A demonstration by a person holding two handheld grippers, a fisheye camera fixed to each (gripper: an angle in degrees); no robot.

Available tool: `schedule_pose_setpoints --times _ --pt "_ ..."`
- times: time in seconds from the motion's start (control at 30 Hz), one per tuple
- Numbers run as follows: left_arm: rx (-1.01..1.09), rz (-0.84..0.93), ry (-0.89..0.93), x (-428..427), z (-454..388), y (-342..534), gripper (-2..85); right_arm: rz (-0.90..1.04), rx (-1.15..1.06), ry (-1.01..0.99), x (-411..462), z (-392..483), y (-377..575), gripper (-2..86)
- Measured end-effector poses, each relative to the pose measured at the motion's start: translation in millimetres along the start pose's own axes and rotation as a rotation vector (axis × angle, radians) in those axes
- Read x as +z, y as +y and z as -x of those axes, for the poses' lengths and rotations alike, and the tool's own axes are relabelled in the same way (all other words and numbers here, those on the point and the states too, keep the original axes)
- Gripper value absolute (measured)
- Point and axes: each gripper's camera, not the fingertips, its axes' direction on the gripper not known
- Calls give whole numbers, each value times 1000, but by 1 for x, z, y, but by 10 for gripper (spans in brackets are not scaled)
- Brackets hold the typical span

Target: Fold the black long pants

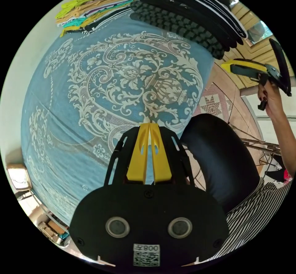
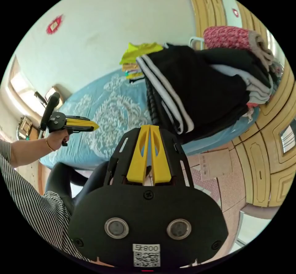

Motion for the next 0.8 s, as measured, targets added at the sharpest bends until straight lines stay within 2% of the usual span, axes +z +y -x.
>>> schedule_pose_setpoints --times 0.07,0.17,0.27,0.33,0.5,0.57,0.7,0.8 --pt "-26 -38 13 21 2 6 2 150 -45 -12 61 27 -23 1" --pt "-16 0 30 45 2 -10 2 344 -96 40 130 59 -50 1" --pt "35 21 18 68 0 -25 2 446 -169 176 177 87 -68 1" --pt "20 -10 45 83 5 -26 2 494 -200 148 194 96 -79 1" --pt "-6 -86 178 129 30 -31 2 252 -148 -7 152 94 -136 2" --pt "37 -106 237 154 43 -38 2 64 -151 -46 115 92 -178 3" --pt "120 -140 285 191 58 -46 1 -219 -221 -7 72 97 -265 8" --pt "162 -181 285 221 66 -50 1 -425 -263 133 59 95 -356 21"
